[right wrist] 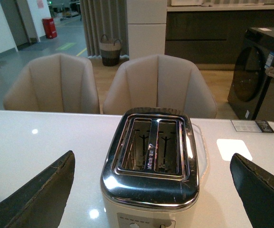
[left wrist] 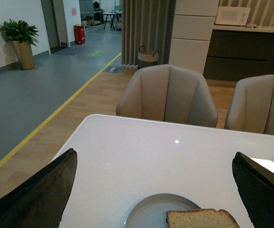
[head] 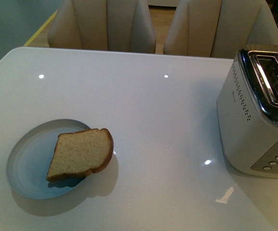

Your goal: Left arm holds plate, right arm toasts bread

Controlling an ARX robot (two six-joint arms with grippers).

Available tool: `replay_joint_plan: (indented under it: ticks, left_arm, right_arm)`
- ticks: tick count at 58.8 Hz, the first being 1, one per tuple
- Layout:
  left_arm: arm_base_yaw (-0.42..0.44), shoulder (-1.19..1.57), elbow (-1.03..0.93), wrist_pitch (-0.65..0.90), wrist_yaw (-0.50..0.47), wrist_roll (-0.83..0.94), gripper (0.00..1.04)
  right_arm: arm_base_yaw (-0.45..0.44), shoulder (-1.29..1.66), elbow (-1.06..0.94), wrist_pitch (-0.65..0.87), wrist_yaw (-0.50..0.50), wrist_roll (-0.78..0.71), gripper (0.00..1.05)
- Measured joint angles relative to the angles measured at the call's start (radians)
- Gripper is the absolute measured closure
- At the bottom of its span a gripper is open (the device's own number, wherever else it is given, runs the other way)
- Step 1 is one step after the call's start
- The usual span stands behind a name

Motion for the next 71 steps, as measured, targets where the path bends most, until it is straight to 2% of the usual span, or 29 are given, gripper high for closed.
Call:
replay_joint_plan:
  ticks: [38, 44, 48, 55, 61, 65, 71]
  left_arm:
    - [0.000, 0.000, 0.000, 0.000, 0.000, 0.000, 0.07]
    - [0.037, 0.215, 0.142, -0.324, 0.055, -0.061, 0.07]
    - [0.069, 0.344, 0.181, -0.386, 0.079, -0.072, 0.07]
    - [0.112, 0.528, 0.204, -0.271, 0.147, -0.070, 0.07]
    - [0.176, 0.809, 0.257, -0.016, 0.251, -0.050, 0.07]
    - [0.227, 1.051, 0.320, 0.158, 0.279, -0.022, 0.07]
    - [0.257, 1.321, 0.408, 0.293, 0.307, 0.026, 0.07]
  right_arm:
    - [0.000, 0.000, 0.000, 0.000, 0.000, 0.000, 0.09]
    - [0.000, 0.000, 0.000, 0.000, -0.001, 0.000, 0.09]
    - [0.000, 0.000, 0.000, 0.000, -0.001, 0.000, 0.09]
    - [0.000, 0.000, 0.000, 0.000, -0.001, 0.000, 0.09]
    - [0.000, 0.000, 0.000, 0.000, -0.001, 0.000, 0.09]
    - [0.000, 0.000, 0.000, 0.000, -0.001, 0.000, 0.09]
    - [0.000, 0.000, 0.000, 0.000, -0.001, 0.000, 0.09]
